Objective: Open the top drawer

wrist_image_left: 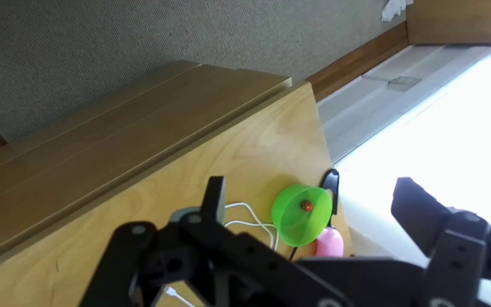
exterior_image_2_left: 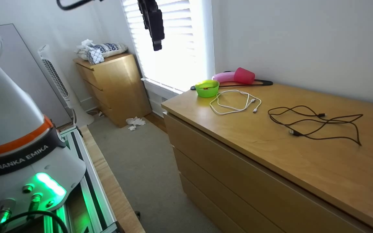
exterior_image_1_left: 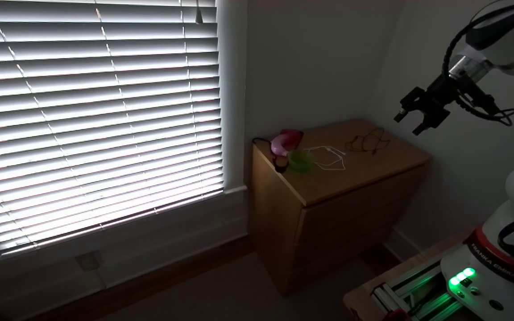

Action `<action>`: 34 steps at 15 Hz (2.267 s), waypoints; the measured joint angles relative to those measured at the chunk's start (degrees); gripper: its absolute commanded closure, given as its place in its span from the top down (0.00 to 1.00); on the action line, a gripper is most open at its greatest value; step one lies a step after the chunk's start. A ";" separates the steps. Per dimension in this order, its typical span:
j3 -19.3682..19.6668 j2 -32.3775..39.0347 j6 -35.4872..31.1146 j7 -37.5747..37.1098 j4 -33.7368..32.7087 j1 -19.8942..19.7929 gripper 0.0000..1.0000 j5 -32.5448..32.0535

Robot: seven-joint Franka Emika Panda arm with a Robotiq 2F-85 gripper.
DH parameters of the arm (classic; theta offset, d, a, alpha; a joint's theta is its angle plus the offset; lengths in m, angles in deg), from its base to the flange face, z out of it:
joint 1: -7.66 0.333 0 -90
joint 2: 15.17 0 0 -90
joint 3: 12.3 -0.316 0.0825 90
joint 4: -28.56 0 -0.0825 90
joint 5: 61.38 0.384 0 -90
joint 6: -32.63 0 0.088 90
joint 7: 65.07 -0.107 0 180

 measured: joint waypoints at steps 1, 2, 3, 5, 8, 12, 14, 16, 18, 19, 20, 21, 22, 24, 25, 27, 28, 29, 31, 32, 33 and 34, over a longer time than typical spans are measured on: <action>2.29 0.91 -1.52 2.11 0.51 -0.97 1.00 0.00; 4.66 2.14 -2.33 4.37 0.44 -1.71 1.00 0.03; 7.21 3.69 -2.85 6.96 0.33 -2.22 1.00 0.10; 12.13 7.33 -3.14 12.53 0.20 -2.76 1.00 1.16; 18.73 13.76 -3.24 21.31 0.19 -3.16 1.00 3.99; 22.10 20.59 -3.25 27.10 -0.01 -3.38 1.00 5.07; 22.03 21.15 -3.25 27.21 -0.21 -3.33 1.00 5.16; 22.03 21.15 -3.25 27.21 -0.32 -3.33 1.00 5.19; 21.40 21.29 -3.17 27.20 -0.39 -3.64 1.00 5.54; 21.32 21.78 -3.15 27.37 -0.39 -3.61 1.00 6.53; 21.37 22.69 -3.15 28.70 -0.38 -3.57 1.00 8.33; 21.58 23.96 -3.16 30.72 -0.35 -3.55 1.00 10.67; 21.86 25.65 -3.22 33.11 -0.35 -3.55 1.00 13.37; 22.37 29.92 -3.39 38.65 -0.40 -3.62 1.00 19.73; 22.46 32.55 -3.45 41.88 -0.57 -3.75 1.00 23.21; 22.03 38.82 -3.45 48.66 -1.46 -4.56 1.00 30.31; 21.27 42.13 -3.44 52.05 -2.28 -5.44 1.00 33.72; 20.09 45.41 -3.39 54.89 -3.34 -6.63 1.00 36.73; 17.04 51.70 -3.36 59.27 -6.31 -9.60 1.00 42.14; 15.44 54.58 -3.36 60.74 -8.06 -11.22 1.00 44.71; 13.84 57.40 -3.35 61.64 -9.95 -12.91 1.00 46.99; 12.74 59.17 -3.34 61.86 -11.08 -13.92 1.00 47.24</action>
